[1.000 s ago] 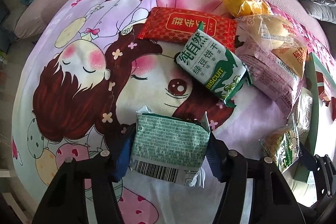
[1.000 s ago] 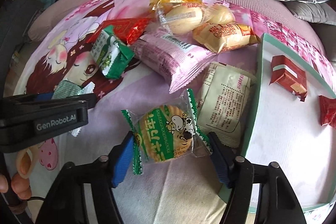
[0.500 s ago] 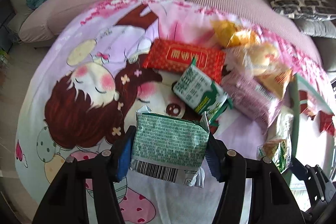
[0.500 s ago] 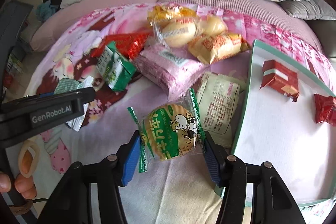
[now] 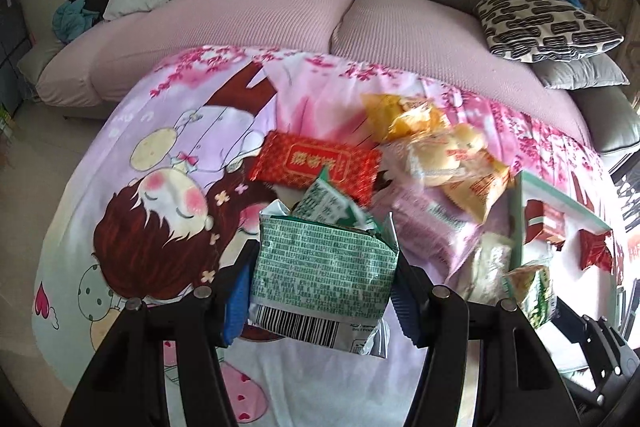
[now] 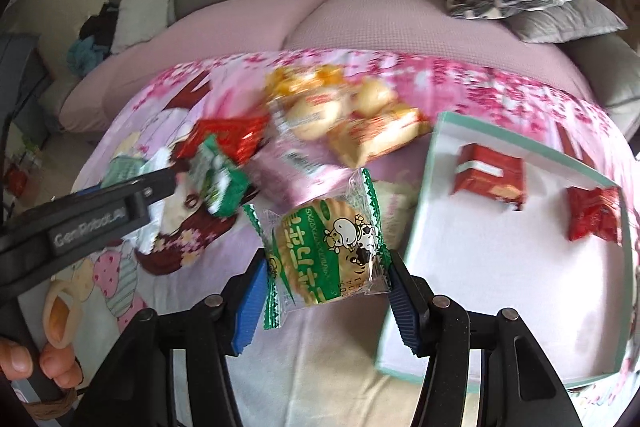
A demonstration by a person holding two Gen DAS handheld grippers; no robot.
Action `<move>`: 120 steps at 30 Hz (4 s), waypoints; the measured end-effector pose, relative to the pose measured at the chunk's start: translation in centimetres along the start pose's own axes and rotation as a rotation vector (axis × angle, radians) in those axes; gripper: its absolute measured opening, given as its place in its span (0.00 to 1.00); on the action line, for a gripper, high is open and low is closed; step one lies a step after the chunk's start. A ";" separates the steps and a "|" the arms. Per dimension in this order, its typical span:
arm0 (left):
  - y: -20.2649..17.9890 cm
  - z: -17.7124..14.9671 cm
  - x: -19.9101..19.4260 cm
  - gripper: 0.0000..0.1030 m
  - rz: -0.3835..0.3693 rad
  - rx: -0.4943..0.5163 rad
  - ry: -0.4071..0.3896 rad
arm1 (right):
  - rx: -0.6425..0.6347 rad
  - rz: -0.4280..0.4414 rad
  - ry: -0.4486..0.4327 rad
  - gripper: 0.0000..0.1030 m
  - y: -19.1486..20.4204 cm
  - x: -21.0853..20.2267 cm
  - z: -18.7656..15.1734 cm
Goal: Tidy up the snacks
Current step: 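Carry both green snacks into the tray and open both tools, then move the left tool to the green Biscuit pack and grasp it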
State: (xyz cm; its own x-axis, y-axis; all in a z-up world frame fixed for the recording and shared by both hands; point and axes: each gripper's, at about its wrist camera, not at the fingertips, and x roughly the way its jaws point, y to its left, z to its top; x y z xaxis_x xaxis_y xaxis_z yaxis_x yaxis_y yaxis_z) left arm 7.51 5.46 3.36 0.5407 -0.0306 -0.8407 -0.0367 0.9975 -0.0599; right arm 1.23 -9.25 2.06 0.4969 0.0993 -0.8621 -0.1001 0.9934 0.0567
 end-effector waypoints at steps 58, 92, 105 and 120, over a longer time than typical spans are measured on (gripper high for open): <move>-22.7 -2.8 2.0 0.81 -0.186 0.410 0.013 | 0.611 -0.343 0.037 0.61 -26.8 -3.4 -3.2; -17.2 -1.6 3.4 0.98 -0.091 0.234 0.126 | 0.547 -0.283 -0.005 1.00 -24.5 -3.0 -2.1; -6.6 0.1 2.9 0.98 0.022 0.072 0.118 | 0.387 -0.158 -0.026 1.00 -17.7 -1.7 -0.3; 2.4 0.3 2.2 0.98 0.085 -0.114 0.113 | 0.187 -0.055 -0.024 1.00 -8.9 0.5 0.8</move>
State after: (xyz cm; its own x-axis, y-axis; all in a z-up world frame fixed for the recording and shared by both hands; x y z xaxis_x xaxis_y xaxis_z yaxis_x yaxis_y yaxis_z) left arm 8.83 7.83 1.49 0.4343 0.0398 -0.8999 -0.1769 0.9833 -0.0418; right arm 3.07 -18.02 1.56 0.5175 0.0436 -0.8546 0.0886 0.9906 0.1043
